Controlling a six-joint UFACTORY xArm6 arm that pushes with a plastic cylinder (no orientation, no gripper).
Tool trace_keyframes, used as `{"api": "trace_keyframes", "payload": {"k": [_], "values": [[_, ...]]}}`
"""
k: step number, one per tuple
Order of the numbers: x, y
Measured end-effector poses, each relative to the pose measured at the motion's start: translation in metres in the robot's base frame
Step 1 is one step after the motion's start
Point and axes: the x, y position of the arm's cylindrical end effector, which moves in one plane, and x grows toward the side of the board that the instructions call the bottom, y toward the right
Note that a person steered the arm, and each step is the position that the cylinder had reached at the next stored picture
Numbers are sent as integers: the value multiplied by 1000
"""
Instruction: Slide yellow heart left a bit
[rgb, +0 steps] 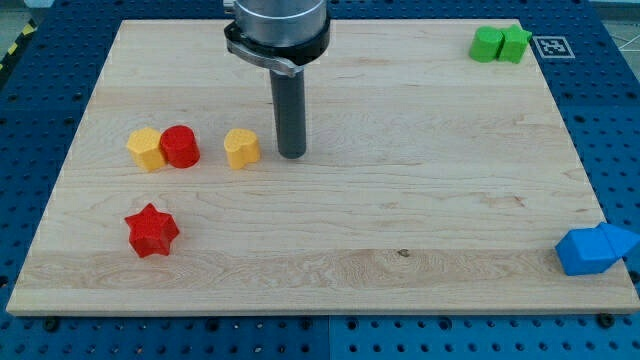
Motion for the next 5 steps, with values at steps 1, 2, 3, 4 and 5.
{"api": "trace_keyframes", "payload": {"k": [1,2,3,4,5], "values": [[0,-26],[0,-42],[0,-42],[-9,-43],[-14,-51]]}}
